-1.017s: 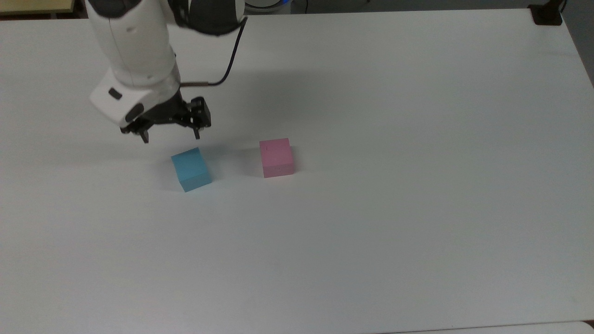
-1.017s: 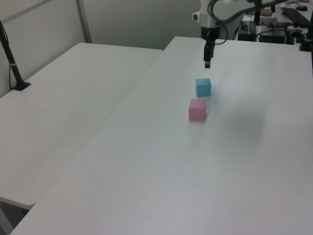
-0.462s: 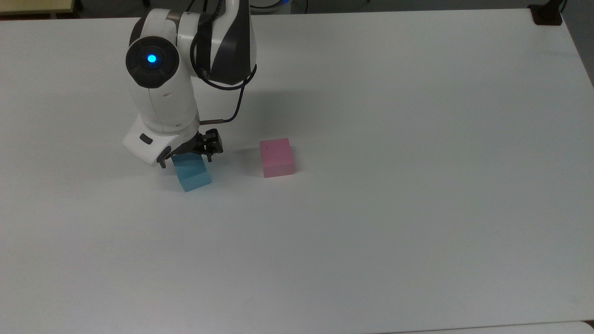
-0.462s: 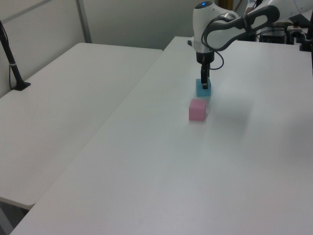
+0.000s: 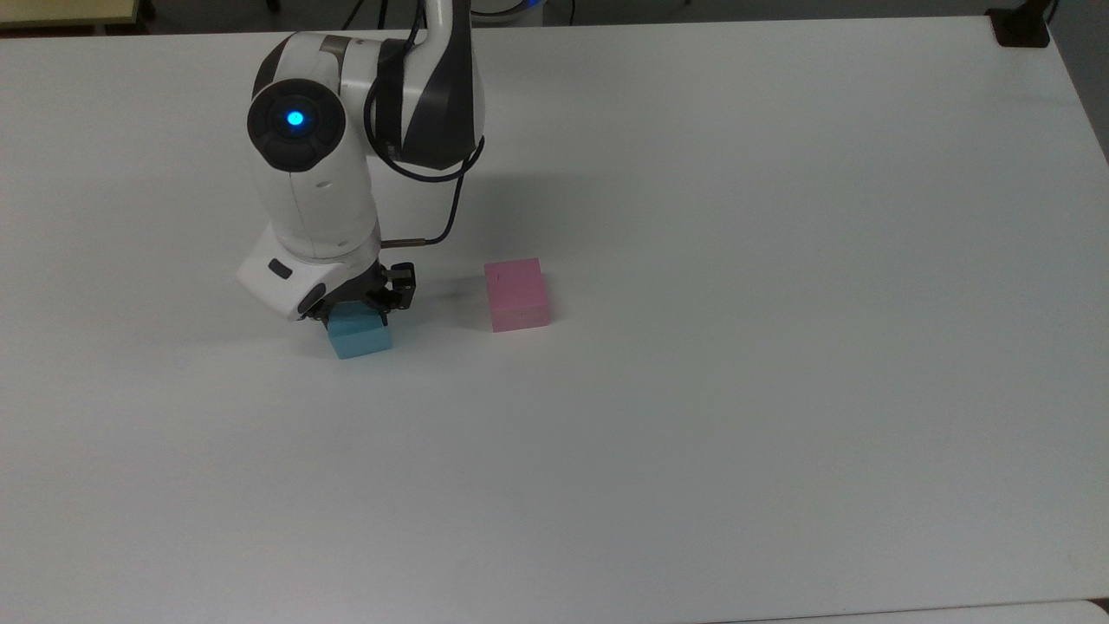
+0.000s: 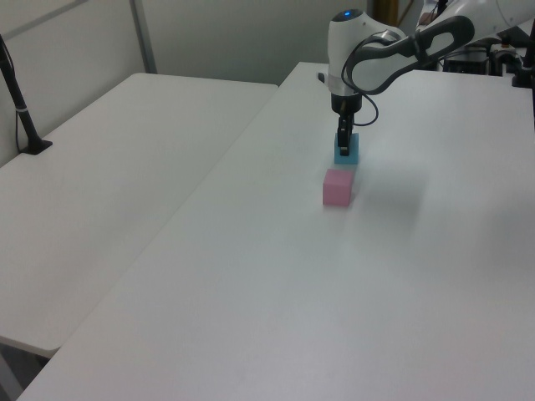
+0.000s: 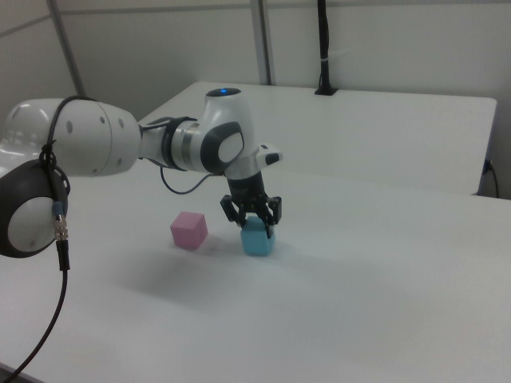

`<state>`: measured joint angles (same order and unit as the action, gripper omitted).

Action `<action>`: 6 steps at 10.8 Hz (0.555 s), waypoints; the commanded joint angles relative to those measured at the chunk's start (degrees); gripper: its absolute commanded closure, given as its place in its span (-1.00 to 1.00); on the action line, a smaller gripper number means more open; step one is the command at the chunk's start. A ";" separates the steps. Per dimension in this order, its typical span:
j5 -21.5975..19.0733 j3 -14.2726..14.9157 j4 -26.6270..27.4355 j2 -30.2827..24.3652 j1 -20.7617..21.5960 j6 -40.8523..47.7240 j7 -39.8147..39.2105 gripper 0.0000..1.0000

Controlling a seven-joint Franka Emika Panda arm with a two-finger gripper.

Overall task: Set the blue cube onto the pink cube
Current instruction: 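Close the gripper on the light-blue cube and lift it, then carry the light-blue cube over the pink cube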

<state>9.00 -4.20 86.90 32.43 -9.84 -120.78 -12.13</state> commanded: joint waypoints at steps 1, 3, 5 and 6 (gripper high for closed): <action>0.05 -4.13 5.19 -8.32 -0.27 1.16 6.92 0.63; -0.04 -7.12 5.30 -9.31 0.17 1.69 14.90 0.62; -0.21 -9.24 5.30 -10.71 0.43 3.96 16.78 0.59; -0.30 -10.64 5.30 -11.24 0.61 5.98 16.87 0.52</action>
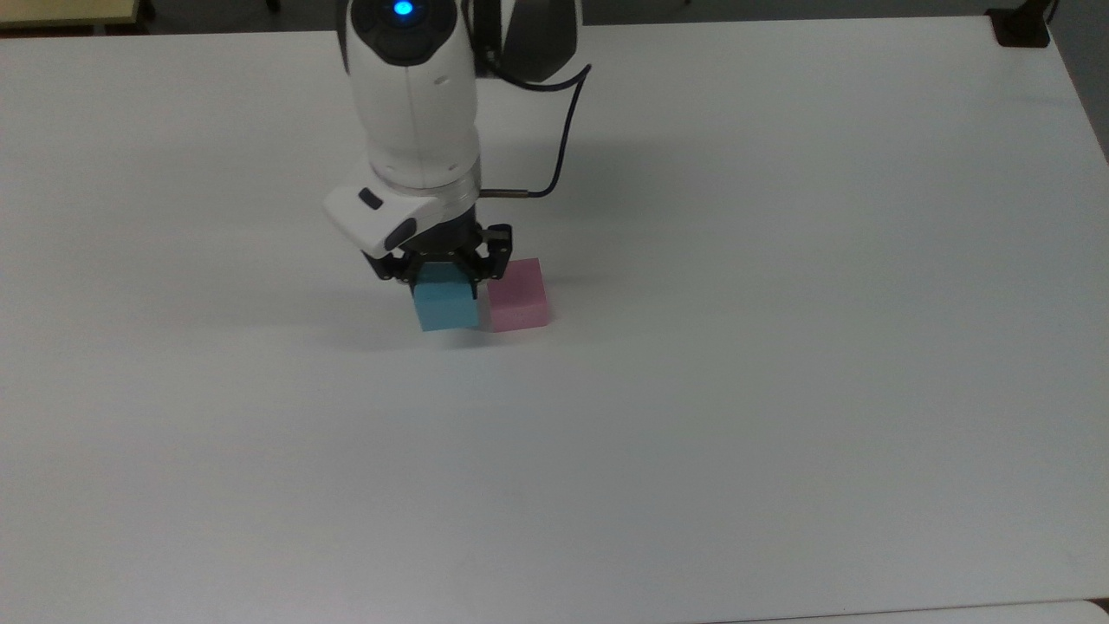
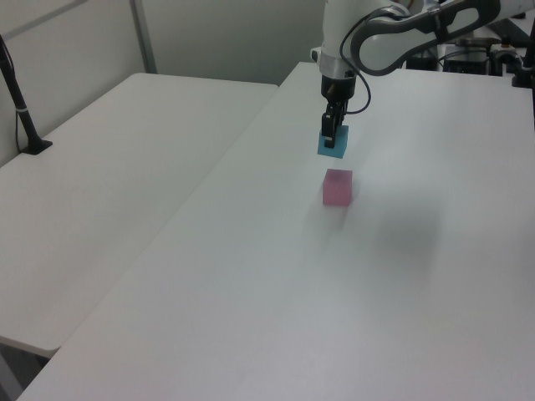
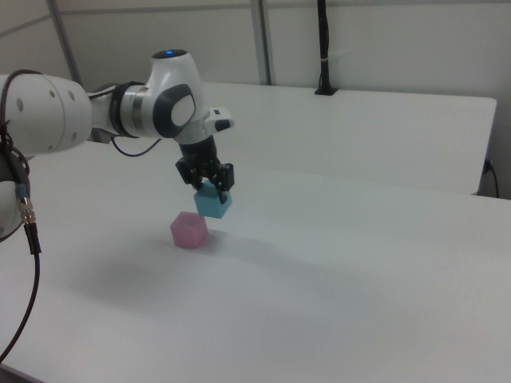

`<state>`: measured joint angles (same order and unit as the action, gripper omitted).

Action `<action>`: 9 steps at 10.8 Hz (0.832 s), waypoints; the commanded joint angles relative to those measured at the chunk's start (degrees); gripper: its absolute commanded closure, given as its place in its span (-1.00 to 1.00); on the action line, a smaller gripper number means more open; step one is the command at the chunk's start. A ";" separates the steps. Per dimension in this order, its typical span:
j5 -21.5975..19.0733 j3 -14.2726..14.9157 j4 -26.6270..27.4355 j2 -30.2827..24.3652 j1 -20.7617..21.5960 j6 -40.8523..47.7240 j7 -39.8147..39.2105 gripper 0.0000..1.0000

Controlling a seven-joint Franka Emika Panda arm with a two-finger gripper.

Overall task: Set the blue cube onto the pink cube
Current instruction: 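Carry the light-blue cube over the pink cube, then lower the light-blue cube onto the pink cube's top face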

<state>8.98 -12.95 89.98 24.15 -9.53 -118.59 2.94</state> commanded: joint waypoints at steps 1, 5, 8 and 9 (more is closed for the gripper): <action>-0.27 -3.03 2.40 -2.79 0.82 3.97 3.29 0.50; 0.43 -3.04 4.24 -2.27 3.90 3.45 5.77 0.03; 0.60 -2.69 3.72 -2.87 3.64 4.06 5.77 -1.00; 0.52 -2.60 2.76 -4.01 3.55 5.28 5.85 -1.00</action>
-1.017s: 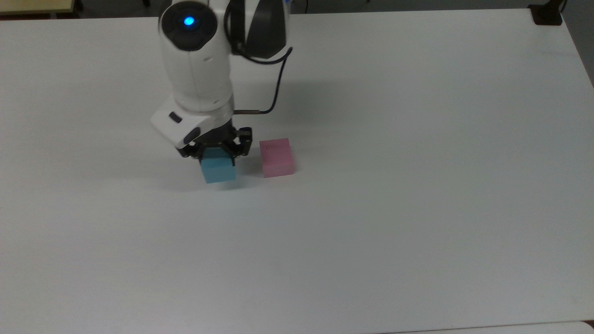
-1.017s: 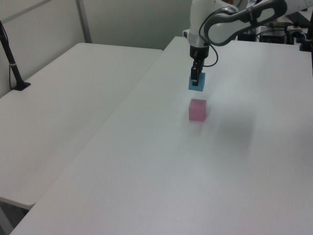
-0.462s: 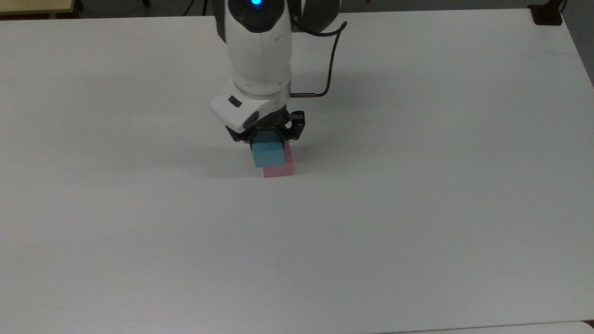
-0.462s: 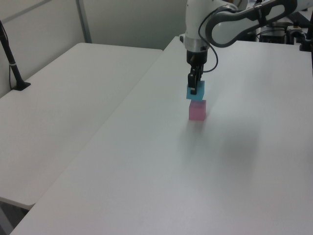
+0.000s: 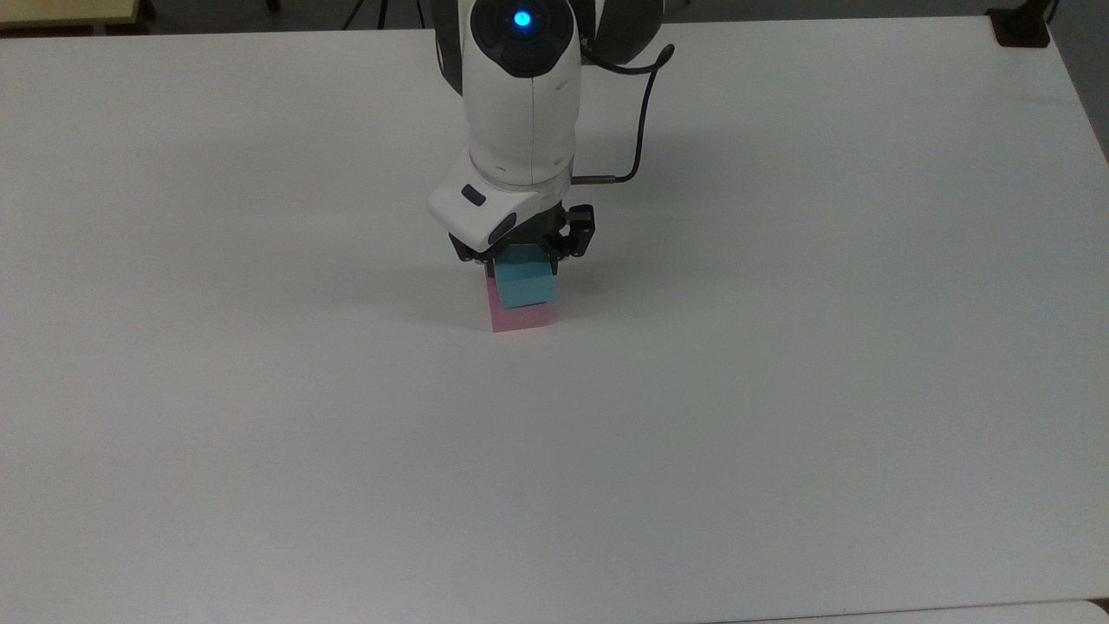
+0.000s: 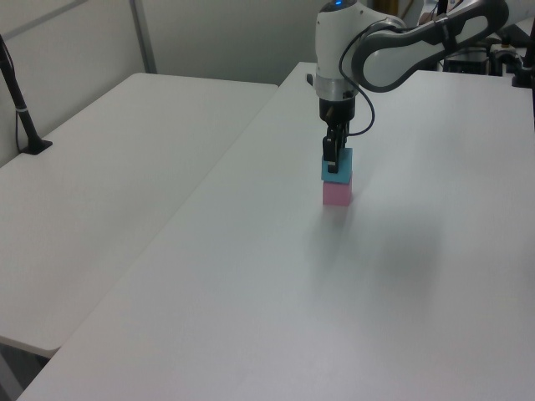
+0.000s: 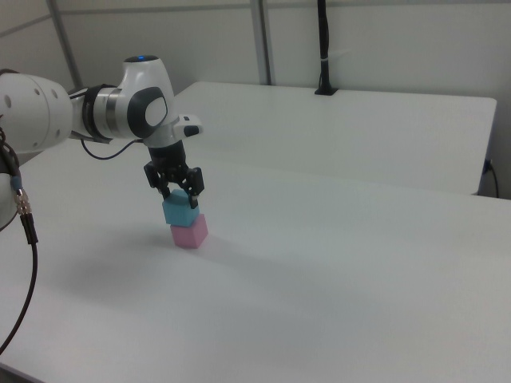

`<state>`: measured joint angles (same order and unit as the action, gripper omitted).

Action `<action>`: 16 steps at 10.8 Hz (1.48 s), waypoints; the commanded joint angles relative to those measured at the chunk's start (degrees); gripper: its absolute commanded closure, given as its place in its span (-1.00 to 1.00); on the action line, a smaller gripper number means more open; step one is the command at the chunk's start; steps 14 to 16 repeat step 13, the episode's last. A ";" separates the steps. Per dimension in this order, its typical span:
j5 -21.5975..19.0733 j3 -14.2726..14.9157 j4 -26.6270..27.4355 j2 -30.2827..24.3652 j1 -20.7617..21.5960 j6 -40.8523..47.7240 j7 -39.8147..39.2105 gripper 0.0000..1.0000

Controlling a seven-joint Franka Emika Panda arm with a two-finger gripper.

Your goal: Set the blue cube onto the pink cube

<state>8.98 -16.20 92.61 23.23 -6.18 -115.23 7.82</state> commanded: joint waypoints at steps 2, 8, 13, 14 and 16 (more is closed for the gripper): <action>0.16 0.65 -3.20 -5.11 -0.23 9.37 0.44 -1.00; -6.78 5.82 -1.03 -19.61 0.56 20.58 1.15 -1.00; -6.79 17.48 -1.02 -22.44 10.01 20.66 0.88 -1.00; -6.79 17.48 -1.02 -22.44 10.01 20.66 0.88 -1.00; -6.79 17.48 -1.02 -22.44 10.01 20.66 0.88 -1.00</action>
